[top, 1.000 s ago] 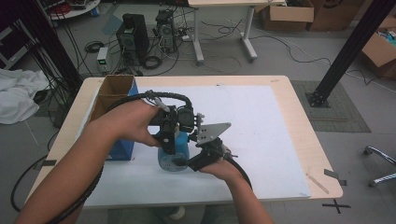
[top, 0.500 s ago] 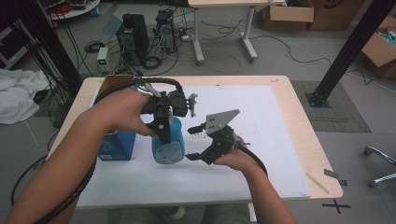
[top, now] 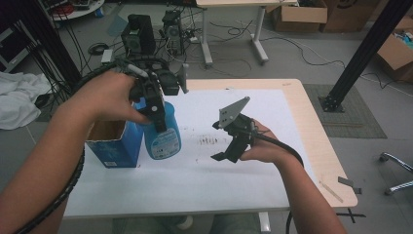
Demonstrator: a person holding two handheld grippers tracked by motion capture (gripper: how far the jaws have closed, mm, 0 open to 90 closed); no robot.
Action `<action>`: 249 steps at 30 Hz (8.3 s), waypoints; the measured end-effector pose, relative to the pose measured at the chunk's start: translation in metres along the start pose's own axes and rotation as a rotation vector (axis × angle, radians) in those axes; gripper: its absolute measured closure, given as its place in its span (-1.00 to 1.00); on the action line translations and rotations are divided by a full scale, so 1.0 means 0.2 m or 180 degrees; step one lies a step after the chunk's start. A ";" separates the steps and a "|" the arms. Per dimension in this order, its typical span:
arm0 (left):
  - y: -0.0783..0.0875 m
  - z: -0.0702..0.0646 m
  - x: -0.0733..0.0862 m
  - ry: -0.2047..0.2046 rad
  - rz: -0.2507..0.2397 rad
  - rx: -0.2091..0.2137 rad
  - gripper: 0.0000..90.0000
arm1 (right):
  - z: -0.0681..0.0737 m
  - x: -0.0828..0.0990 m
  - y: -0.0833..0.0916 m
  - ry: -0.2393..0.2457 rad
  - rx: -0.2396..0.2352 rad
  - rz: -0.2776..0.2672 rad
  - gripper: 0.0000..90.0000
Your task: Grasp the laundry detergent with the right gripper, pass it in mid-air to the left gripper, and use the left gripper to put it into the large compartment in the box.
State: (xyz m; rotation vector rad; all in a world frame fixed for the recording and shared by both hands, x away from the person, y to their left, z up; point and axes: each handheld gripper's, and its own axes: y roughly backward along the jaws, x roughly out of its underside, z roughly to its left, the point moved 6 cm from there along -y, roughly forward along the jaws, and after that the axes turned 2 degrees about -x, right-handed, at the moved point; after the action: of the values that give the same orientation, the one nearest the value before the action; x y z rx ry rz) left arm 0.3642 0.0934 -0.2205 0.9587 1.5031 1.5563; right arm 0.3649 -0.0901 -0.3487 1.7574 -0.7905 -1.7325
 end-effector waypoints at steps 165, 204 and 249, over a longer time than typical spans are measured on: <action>-0.28 0.65 0.48 0.3039 -0.0017 -0.0194 -0.59 | 0.04 0.21 0.09 -0.0037 -0.0255 0.1098 -1.00; -0.06 0.27 -0.02 0.1234 -0.0286 0.0130 -0.99 | 0.02 0.19 0.08 -0.0066 -0.0263 0.1137 -1.00; -0.24 -0.12 -0.08 -0.0870 0.0013 0.0584 -1.00 | 0.01 0.19 0.09 -0.0107 -0.0257 0.1215 -1.00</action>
State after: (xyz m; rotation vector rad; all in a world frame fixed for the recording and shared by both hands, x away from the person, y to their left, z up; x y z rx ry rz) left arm 0.3516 0.0695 -0.2694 1.2261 1.4644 1.2464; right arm 0.3624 -0.1301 -0.3603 1.4177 -0.9834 -1.5169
